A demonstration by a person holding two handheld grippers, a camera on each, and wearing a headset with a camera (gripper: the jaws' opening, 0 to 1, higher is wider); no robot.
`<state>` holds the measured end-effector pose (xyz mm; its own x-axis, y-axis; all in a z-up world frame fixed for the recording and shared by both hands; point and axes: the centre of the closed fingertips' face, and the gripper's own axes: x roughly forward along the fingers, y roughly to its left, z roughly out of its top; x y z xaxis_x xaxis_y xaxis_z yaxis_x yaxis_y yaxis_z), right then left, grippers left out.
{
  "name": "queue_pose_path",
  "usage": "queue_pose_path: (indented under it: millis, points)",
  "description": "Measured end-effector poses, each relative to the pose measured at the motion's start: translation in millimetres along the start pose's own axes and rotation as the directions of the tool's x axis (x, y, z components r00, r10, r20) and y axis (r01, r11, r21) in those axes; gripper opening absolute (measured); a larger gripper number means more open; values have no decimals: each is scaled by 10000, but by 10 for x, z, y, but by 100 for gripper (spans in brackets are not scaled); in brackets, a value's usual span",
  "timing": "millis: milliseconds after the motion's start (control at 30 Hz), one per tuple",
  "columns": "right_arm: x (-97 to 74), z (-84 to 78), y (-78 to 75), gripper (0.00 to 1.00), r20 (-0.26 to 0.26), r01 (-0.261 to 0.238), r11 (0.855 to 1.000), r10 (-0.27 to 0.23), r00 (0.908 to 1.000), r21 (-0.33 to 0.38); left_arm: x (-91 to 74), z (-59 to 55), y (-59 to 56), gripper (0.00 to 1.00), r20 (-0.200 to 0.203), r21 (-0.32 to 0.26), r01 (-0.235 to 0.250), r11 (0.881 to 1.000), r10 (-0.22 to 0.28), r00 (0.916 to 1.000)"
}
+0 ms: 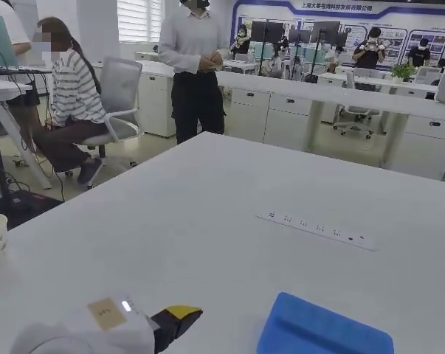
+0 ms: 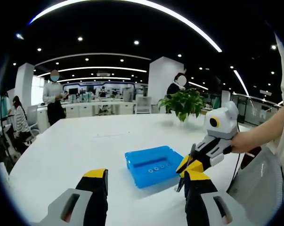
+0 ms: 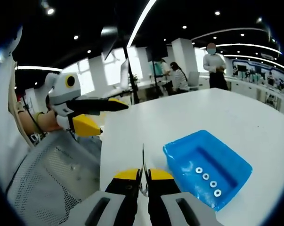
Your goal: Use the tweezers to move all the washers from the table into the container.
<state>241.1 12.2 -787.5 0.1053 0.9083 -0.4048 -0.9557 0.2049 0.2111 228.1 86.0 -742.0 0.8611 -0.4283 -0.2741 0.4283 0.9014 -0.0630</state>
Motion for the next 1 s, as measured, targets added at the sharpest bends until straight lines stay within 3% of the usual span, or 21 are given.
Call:
queue_pose_path:
  millis: [300, 533, 700, 1000]
  points:
    - [-68, 369, -144, 2, 1155, 86, 9976, -165, 9932, 688, 0, -1, -6, 66, 10, -2, 30, 10000, -30, 10000]
    - [-59, 530, -317, 2, 1729, 221, 9913, -445, 9839, 1295, -5, 5, -9, 65, 35, -10, 32, 10000, -32, 10000]
    - [-16, 585, -447, 2, 1877, 320, 9873, -614, 9803, 1556, -8, 8, -2, 65, 72, -19, 15, 10000, -15, 10000]
    - [143, 571, -729, 3, 1591, 497, 9802, -809, 9839, 1914, -17, 19, 22, 65, 170, -200, -52, 9998, 56, 9998]
